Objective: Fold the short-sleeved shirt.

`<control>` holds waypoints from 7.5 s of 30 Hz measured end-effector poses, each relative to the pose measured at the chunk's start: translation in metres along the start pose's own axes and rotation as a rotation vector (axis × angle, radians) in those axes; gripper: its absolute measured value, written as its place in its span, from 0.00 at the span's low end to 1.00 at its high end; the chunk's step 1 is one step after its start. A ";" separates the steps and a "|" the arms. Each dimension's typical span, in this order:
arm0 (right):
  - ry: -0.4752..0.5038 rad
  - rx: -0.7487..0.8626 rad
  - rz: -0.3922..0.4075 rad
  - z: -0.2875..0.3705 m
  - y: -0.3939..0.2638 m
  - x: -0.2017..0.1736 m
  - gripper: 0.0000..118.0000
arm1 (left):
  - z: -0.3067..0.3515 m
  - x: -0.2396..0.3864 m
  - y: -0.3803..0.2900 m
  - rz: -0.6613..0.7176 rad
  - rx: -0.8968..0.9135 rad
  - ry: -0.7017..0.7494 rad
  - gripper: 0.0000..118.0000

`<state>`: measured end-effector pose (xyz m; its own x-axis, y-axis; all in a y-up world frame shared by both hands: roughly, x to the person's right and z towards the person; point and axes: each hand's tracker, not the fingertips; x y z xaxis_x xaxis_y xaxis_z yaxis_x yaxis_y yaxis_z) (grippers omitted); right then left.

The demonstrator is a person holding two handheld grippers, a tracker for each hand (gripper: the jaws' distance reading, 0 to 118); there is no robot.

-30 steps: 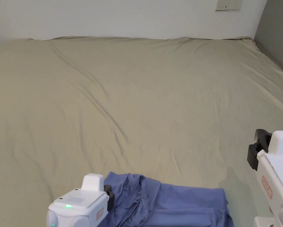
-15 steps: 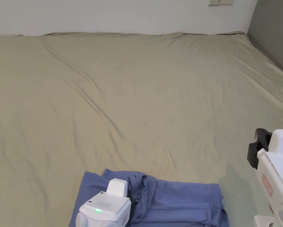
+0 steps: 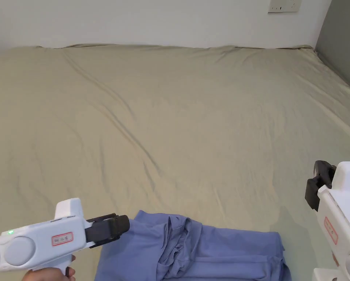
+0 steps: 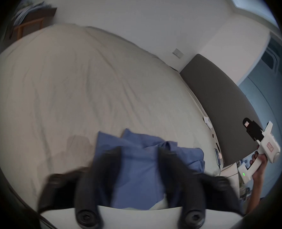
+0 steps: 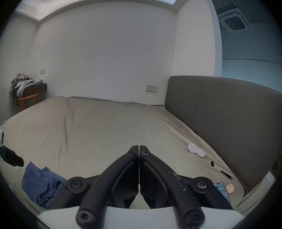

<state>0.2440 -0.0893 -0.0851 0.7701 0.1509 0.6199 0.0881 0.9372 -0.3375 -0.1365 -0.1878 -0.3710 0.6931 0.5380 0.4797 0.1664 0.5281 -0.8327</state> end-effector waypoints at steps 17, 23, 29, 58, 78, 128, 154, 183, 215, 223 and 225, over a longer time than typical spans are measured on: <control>0.012 -0.038 0.030 -0.006 -0.003 -0.012 0.02 | -0.059 -0.042 -0.031 0.033 -0.121 -0.023 0.37; 0.009 -0.036 0.021 -0.006 -0.001 -0.008 0.02 | -0.045 -0.034 -0.034 0.044 -0.076 -0.007 0.18; 0.012 -0.021 0.010 -0.006 0.004 -0.007 0.02 | -0.008 -0.023 -0.017 -0.007 -0.055 0.056 0.16; -0.027 -0.015 -0.041 0.009 -0.007 0.035 0.02 | -0.106 0.199 -0.050 -0.528 -0.282 0.179 0.16; -0.049 -0.021 -0.059 0.009 -0.008 0.042 0.02 | -0.041 0.203 -0.040 -0.465 0.264 0.062 0.52; 0.021 0.134 -0.046 0.053 0.030 0.005 0.02 | 0.066 0.213 0.010 -0.648 0.681 0.210 0.00; 0.180 0.033 -0.038 0.039 0.016 -0.049 0.02 | 0.108 0.133 0.027 -0.490 0.778 0.377 0.00; 0.350 -0.543 -0.014 -0.036 -0.149 -0.151 0.02 | 0.008 0.067 0.006 -0.146 0.122 0.117 0.29; 0.369 -0.270 0.012 -0.036 -0.042 -0.145 0.02 | -0.022 -0.018 0.042 -0.069 -0.120 0.133 0.16; 0.380 -0.167 0.043 -0.045 0.011 -0.181 0.02 | 0.052 -0.152 0.119 -0.060 0.009 0.455 0.16; 0.380 -0.155 0.058 -0.049 0.017 -0.194 0.02 | 0.067 -0.185 0.134 -0.061 0.020 0.535 0.16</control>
<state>0.1273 -0.1176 -0.2461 0.9523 0.0477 0.3013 0.1098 0.8679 -0.4845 -0.2898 -0.1725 -0.5531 0.9439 0.0992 0.3150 0.2077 0.5632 -0.7998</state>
